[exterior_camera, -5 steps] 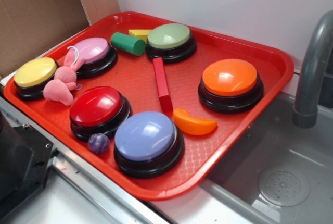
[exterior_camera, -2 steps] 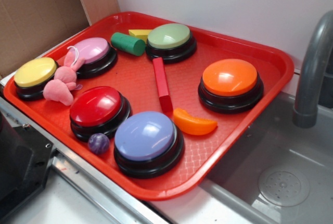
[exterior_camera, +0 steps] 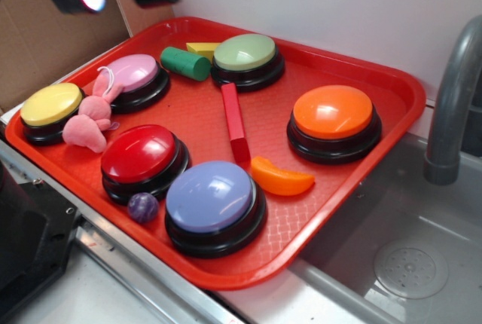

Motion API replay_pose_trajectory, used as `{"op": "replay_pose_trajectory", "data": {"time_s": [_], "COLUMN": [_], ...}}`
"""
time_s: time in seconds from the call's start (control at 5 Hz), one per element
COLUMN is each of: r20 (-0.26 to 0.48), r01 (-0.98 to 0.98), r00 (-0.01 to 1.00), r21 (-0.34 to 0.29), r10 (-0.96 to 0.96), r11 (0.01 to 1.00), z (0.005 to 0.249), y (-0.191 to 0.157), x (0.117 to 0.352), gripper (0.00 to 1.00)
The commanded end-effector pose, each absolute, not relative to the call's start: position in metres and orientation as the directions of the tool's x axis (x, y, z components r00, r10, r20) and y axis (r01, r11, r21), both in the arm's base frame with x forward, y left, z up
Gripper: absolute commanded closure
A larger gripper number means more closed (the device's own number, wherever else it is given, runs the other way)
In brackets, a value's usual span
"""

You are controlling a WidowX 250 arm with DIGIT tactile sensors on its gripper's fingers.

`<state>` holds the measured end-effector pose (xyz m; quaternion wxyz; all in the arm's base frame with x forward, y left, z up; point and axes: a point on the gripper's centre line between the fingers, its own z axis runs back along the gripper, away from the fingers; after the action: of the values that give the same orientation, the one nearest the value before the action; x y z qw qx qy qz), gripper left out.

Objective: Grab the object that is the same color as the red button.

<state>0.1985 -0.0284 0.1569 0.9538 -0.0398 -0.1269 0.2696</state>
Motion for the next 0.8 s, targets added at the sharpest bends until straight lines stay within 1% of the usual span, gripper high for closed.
{"op": "replay_pose_trajectory", "data": {"time_s": [0.0,0.2,0.4,0.6], "r20": [0.2,0.184,0.175,0.13], "r01": [-0.691,-0.749,-0.791,-0.825], "r00": [0.672,0.605,0.562,0.526], "r21": [-0.174,-0.199,-0.171,-0.159], "r10": [0.713,0.775,0.809,0.84], "r11": [0.701,0.632,0.587,0.542], "z": [0.111,0.089,0.072,0.047], "y": [-0.021,-0.018,-0.017,-0.022], "x": [0.238,0.252,0.265,0.276], "gripper": [0.0,0.0,0.0,0.0]}}
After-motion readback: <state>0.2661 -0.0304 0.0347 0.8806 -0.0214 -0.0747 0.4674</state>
